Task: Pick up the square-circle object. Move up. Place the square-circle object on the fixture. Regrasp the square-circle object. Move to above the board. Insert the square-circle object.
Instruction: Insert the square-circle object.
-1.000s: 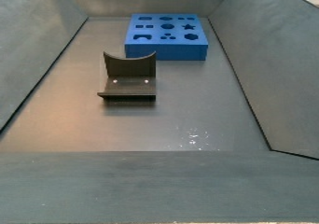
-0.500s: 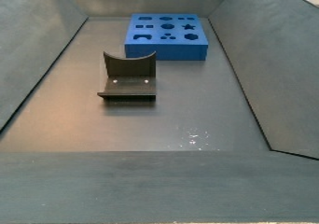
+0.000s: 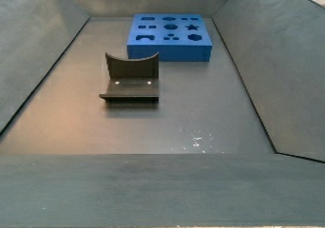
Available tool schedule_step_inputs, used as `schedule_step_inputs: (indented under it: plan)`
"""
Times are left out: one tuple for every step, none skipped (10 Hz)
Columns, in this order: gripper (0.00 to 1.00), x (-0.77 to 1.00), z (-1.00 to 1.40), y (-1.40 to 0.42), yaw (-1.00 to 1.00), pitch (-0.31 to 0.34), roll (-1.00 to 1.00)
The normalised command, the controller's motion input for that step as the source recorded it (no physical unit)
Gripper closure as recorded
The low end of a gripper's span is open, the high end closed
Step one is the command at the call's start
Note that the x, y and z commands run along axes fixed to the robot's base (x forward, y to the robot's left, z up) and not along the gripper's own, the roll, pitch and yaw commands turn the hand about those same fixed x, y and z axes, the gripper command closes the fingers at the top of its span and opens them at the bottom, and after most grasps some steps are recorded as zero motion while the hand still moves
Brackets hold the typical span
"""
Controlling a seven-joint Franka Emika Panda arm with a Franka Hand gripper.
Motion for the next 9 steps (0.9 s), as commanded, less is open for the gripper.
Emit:
schedule_step_inputs:
  plan:
    - [1.0,0.0,-0.25,0.0,0.0,-0.047,-0.17]
    - [1.0,0.0,-0.23,0.0,0.0,-0.05,-0.23]
    - [1.0,0.0,-0.21,0.04,0.0,-0.041,-0.28]
    - [1.0,0.0,-0.23,0.07,0.0,-0.029,-0.31]
    - [1.0,0.0,-0.24,0.06,0.01,-0.021,-0.3]
    - [1.0,0.0,-0.28,0.08,0.05,-0.019,-0.32]
    - [1.0,0.0,-0.27,0.09,0.08,-0.014,-0.32]
    - [1.0,0.0,-0.3,0.07,0.11,-0.011,-0.3]
    - [1.0,0.0,-0.27,0.05,0.25,0.0,-0.23]
